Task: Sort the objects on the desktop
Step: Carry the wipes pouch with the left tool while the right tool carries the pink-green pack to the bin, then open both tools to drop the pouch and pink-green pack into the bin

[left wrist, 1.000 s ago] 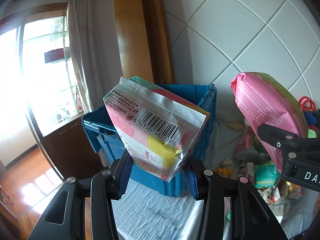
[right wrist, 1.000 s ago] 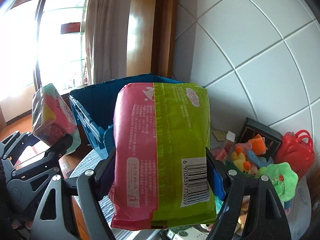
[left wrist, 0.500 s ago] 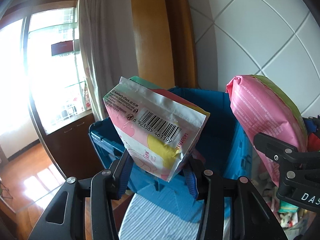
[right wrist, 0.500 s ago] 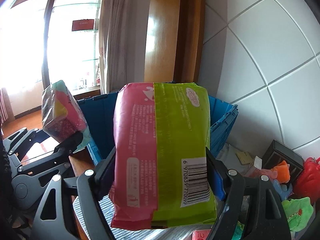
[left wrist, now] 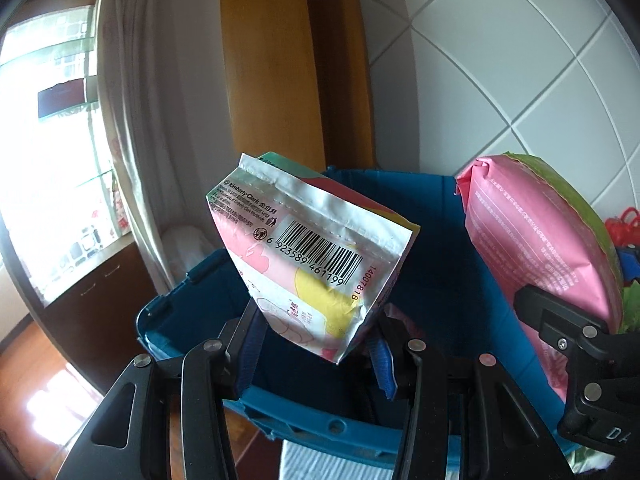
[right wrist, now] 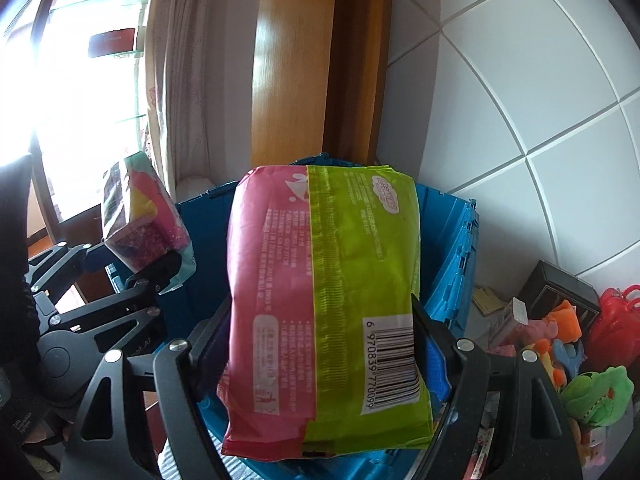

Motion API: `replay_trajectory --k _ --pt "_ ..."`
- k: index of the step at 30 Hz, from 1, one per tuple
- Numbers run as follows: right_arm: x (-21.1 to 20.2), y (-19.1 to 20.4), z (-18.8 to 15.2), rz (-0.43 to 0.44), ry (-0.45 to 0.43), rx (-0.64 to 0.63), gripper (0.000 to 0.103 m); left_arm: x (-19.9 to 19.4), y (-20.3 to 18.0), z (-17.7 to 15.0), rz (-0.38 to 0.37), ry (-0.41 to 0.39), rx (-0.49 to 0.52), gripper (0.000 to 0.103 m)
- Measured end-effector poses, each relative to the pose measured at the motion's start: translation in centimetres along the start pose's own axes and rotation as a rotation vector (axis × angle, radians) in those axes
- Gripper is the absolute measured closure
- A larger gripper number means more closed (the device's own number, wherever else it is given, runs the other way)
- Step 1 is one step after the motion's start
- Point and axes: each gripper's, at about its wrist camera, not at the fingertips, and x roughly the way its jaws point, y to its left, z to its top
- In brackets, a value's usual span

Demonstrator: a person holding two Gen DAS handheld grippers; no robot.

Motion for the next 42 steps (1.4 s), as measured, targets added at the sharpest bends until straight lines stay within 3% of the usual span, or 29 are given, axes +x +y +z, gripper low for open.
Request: replay_trajectory --k 5,11,17,20,24,29,32,42 --pt "2.2 0.8 -0.2 -0.051 0.065 0.026 0.025 3.6 1.7 -0.1 -0.06 0.098 0.014 0.056" --pt "4.7 0.4 -1.1 -0.088 0.131 0.061 0.025 5.9 1.9 -0.5 -0.098 0.144 0.038 0.055" --pt "5.2 0.4 -0.8 -0.112 0.138 0.065 0.025 7.0 2.7 -0.3 -0.121 0.151 0.037 0.049" --pt "5.1 0.3 -0.4 -0.131 0.127 0.072 0.024 6.6 3.1 0.2 -0.117 0.138 0.038 0.036" --pt "4.6 0.1 0.2 -0.17 0.098 0.069 0.02 6.4 3.2 0.4 -0.114 0.127 0.033 0.027" --pt "4.1 0.0 0.2 -0.199 0.094 0.066 0.015 6.2 3.5 0.3 -0.113 0.124 0.024 0.025" --pt "3.7 0.0 0.0 -0.211 0.088 0.066 0.002 5.9 3.9 0.1 -0.12 0.115 0.017 0.023" --pt "1.8 -0.8 -1.1 -0.248 0.068 0.082 0.002 5.4 3.9 -0.1 -0.146 0.111 0.014 0.022"
